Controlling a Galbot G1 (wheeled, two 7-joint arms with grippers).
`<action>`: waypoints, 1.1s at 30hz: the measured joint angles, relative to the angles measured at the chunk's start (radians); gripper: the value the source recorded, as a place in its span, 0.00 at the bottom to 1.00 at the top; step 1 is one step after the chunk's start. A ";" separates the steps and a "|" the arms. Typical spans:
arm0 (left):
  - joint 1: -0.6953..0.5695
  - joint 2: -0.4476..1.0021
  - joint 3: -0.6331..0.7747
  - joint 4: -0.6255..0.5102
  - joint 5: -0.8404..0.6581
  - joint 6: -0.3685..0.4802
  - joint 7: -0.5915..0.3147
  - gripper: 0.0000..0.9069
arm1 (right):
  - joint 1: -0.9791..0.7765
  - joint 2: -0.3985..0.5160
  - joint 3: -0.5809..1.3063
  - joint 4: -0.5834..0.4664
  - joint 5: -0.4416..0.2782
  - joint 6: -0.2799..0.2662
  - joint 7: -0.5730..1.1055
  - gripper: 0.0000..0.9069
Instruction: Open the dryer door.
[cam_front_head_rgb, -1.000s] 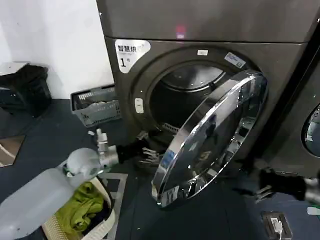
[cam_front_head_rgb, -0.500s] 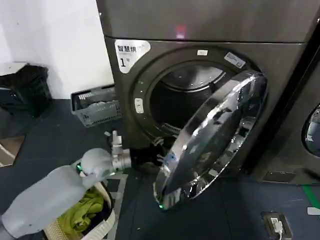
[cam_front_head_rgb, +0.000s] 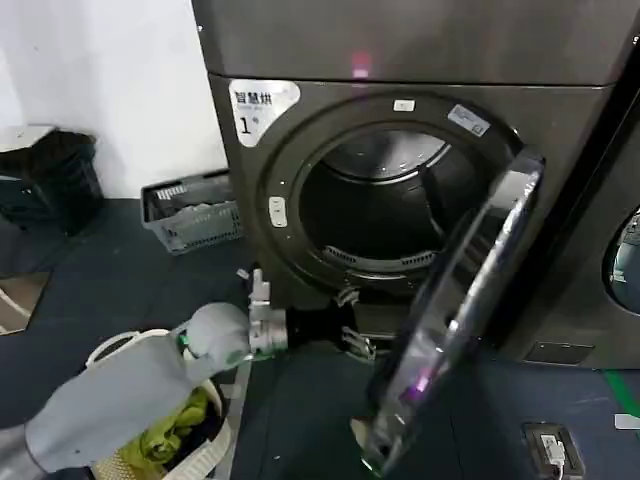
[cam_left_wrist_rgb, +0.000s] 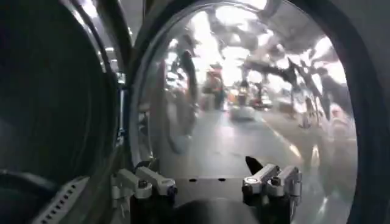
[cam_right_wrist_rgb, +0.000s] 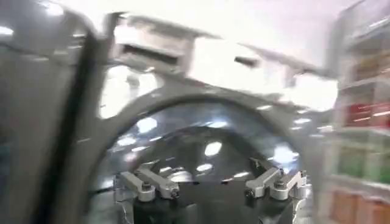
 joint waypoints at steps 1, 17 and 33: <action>0.000 -0.007 0.005 -0.002 -0.001 0.000 -0.004 1.00 | -0.003 -0.011 0.010 -0.006 0.000 -0.001 0.048 1.00; -0.018 -0.206 0.072 0.095 0.048 -0.020 -0.017 1.00 | -0.043 -0.101 0.125 -0.118 -0.047 0.041 0.396 1.00; -0.041 -0.407 0.158 0.235 0.103 -0.041 -0.035 1.00 | -0.080 -0.095 0.211 -0.149 -0.091 -0.003 0.461 1.00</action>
